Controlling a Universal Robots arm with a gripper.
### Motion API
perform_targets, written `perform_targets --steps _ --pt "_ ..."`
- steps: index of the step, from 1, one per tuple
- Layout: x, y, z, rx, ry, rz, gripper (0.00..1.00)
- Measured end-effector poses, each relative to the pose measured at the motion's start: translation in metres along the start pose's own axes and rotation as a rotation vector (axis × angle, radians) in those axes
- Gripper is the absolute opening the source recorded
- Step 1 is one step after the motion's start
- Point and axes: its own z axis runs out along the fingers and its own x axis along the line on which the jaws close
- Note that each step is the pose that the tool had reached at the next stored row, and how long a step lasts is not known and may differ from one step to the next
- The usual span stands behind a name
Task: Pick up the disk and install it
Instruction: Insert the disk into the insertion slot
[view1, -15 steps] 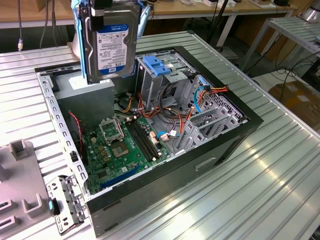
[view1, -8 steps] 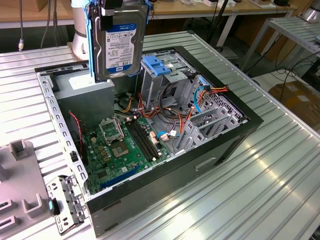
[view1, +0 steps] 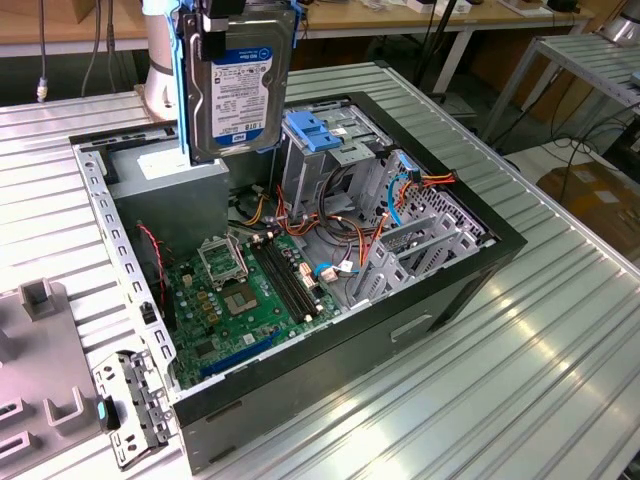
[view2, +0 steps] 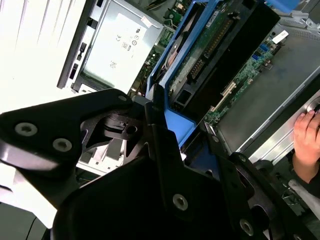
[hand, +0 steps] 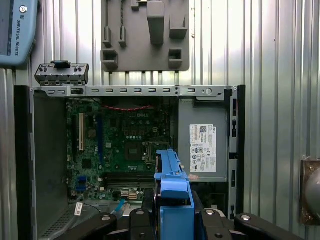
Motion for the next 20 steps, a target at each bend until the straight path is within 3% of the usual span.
perform_targets --steps 11,20 --pt "0.0158 -0.0001 0.0005 0.0 0.0006 0.0 0.37" --pt "0.0249 -0.0003 0.0009 0.0 0.0013 0.0 0.37"
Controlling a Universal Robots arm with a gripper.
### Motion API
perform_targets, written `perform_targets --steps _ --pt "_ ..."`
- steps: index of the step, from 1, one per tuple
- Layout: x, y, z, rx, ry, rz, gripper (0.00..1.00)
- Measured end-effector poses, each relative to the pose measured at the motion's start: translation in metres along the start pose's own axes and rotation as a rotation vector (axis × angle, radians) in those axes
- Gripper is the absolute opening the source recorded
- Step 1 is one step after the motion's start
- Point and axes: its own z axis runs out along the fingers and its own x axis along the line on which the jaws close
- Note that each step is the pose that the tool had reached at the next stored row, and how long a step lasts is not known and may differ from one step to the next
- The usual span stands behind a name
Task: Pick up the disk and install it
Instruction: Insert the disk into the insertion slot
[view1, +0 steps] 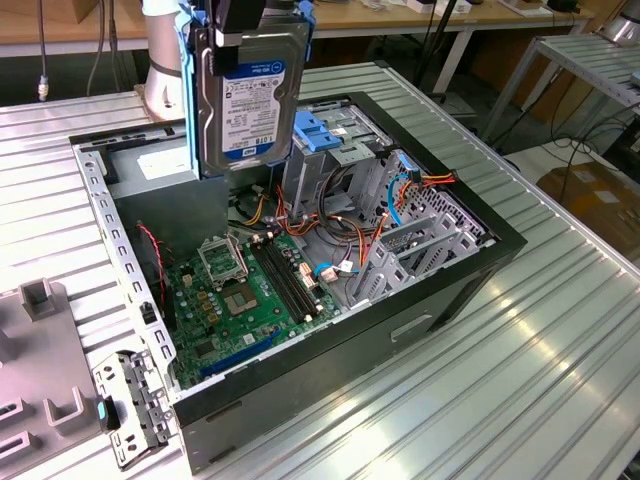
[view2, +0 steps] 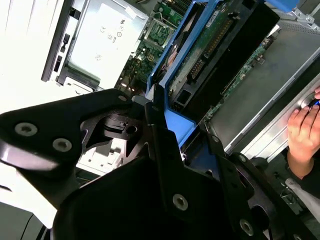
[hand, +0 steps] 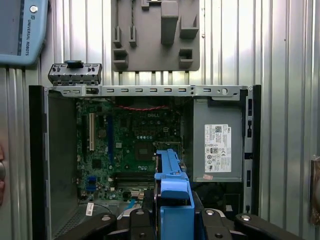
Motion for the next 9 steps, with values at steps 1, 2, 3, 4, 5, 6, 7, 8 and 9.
perform_targets --steps 1,2,3,4,5,6,7,8,9 --pt "0.0009 0.0 0.0 0.0 0.0002 0.0 0.37" --pt "0.0023 0.0 0.0001 0.0 0.0002 0.0 0.37" --pt "0.0046 -0.0001 0.0002 0.0 0.0004 0.0 0.37" --pt "0.0056 -0.0001 0.0002 0.0 0.0005 0.0 0.37" --pt "0.0065 -0.0001 0.0003 0.0 0.0007 0.0 0.37" --pt "0.0081 -0.0001 0.0003 0.0 0.0007 0.0 0.37" --pt "0.0095 -0.0001 0.0004 0.0 0.0008 0.0 0.37" --pt "0.011 -0.0001 0.0004 0.0 0.001 0.0 0.37" --pt "0.0118 -0.0001 0.0005 0.0 0.001 0.0 0.37"
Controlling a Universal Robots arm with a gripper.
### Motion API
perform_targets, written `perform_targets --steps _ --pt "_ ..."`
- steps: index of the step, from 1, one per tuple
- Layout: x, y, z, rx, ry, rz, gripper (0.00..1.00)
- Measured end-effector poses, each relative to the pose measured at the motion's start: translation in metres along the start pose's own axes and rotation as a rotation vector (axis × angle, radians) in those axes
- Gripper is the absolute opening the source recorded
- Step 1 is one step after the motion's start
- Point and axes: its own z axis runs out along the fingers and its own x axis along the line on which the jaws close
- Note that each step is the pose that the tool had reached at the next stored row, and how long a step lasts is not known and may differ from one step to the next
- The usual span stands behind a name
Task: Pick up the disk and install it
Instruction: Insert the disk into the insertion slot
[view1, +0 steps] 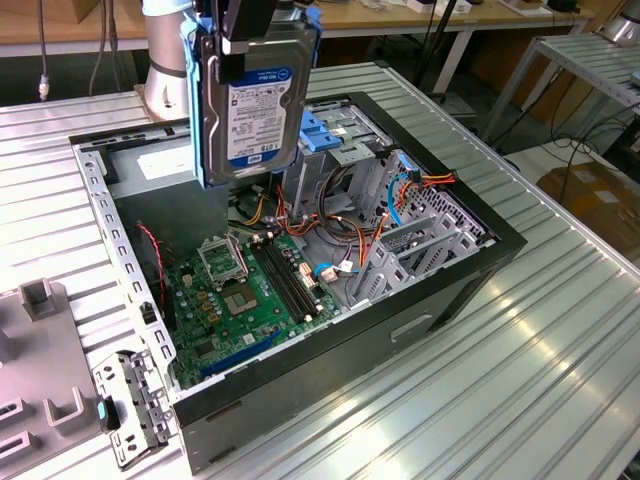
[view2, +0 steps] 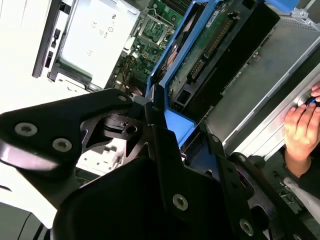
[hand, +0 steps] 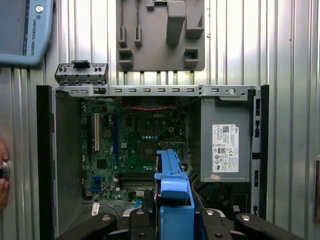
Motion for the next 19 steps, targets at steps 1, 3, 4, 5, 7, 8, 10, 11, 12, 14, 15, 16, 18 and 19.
perform_targets --steps 1,3,4,5,7,8,10,11,12,14,15,16,18,19 --pt "0.001 0.0 0.0 -0.0001 0.0001 0.0 0.37" --pt "0.0031 -0.0001 0.0001 0.0 0.0003 0.0 0.37" --pt "0.0041 -0.0001 0.0002 0.0 0.0003 0.0 0.37" --pt "0.0052 -0.0001 0.0002 -0.0001 0.0004 0.0 0.37" --pt "0.0077 -0.0001 0.0003 0.0 0.0005 0.0 0.37" --pt "0.0096 -0.0001 0.0004 0.0 0.0006 0.0 0.37" --pt "0.0123 -0.0002 0.0005 0.0 0.0007 0.0 0.37" --pt "0.0143 -0.0002 0.0005 0.0 0.0009 0.0 0.37" --pt "0.0154 -0.0002 0.0006 0.0 0.0009 0.0 0.37" --pt "0.0183 -0.0002 0.0007 0.0 0.0009 0.0 0.37" --pt "0.0195 -0.0002 0.0008 0.0 0.0009 0.0 0.37" --pt "0.0206 -0.0002 0.0008 0.0 0.0009 0.0 0.37" --pt "0.0254 -0.0003 0.001 0.0 0.0011 0.0 0.37" --pt "0.0288 -0.0003 0.0011 0.0 0.0011 0.0 0.37"
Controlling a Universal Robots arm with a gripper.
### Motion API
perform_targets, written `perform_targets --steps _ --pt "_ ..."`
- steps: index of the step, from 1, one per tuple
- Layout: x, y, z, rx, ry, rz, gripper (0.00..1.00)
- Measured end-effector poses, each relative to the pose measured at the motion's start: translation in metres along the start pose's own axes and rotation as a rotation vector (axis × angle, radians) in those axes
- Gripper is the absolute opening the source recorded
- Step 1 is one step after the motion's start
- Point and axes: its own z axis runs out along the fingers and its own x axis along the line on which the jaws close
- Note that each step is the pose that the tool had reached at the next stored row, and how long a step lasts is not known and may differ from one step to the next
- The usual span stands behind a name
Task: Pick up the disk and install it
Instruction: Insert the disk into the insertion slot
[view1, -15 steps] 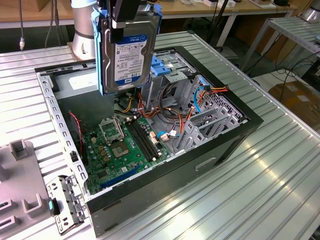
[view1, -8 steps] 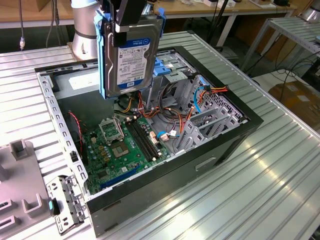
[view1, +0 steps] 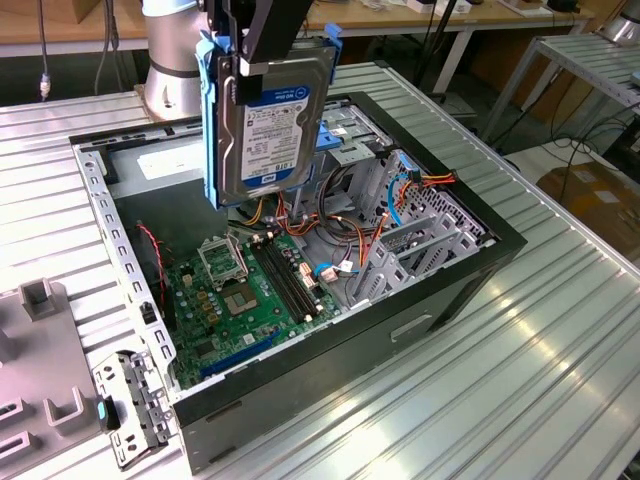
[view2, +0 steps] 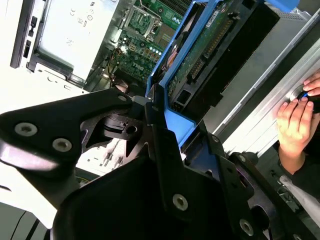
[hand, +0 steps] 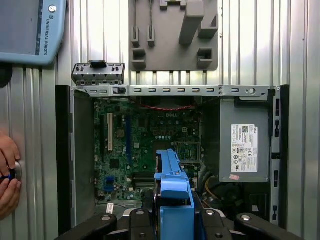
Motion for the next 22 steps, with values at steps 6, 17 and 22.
perform_targets --steps 6,17,22 --pt "0.0005 -0.0001 0.0 0.0 0.0001 0.0 0.37" --pt "0.0005 -0.0041 0.0001 0.0 0.0001 0.0 0.37" --pt "0.0004 -0.0117 0.0002 0.0 0.0001 0.0 0.37"
